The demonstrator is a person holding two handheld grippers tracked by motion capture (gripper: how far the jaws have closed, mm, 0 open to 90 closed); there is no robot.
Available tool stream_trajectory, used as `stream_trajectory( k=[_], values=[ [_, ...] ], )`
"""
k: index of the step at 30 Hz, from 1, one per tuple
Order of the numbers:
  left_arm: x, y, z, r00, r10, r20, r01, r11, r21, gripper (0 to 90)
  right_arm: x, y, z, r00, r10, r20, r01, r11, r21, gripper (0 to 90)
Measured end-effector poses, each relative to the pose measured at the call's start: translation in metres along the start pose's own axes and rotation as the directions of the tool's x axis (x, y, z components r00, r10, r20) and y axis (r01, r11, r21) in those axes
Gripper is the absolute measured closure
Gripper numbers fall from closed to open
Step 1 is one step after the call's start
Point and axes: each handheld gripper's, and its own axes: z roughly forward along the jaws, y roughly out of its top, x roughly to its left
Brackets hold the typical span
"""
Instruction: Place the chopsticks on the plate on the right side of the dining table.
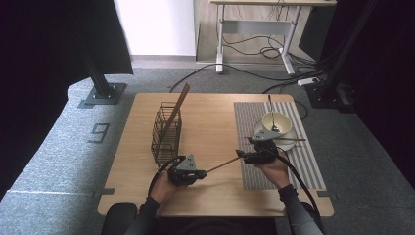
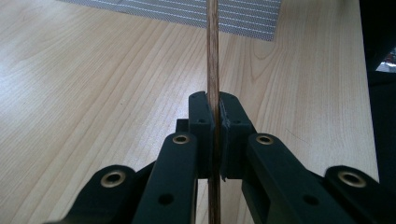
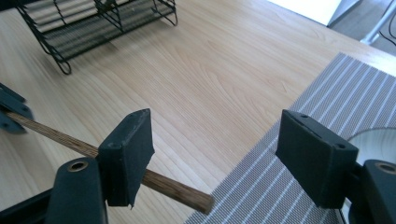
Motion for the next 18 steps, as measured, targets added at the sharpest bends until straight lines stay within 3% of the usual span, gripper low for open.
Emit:
stream_trajectory(
  k=[10, 18],
  values=[
    [0.000, 0.000, -0.001, 0.9999, 0.006, 0.010, -0.006, 1.0000, 0.004, 85.1, -0.010, -0.013, 0.013, 0.9999, 0.012, 0.004, -0.012, 0.998, 0.065, 28.3],
    [0.000, -0.001, 0.003, 0.9994, 0.015, 0.032, -0.016, 0.9990, 0.041, 85.2, -0.011, -0.010, 0.004, 0.9989, -0.004, -0.046, 0.007, 0.998, 0.065, 28.1]
  ],
)
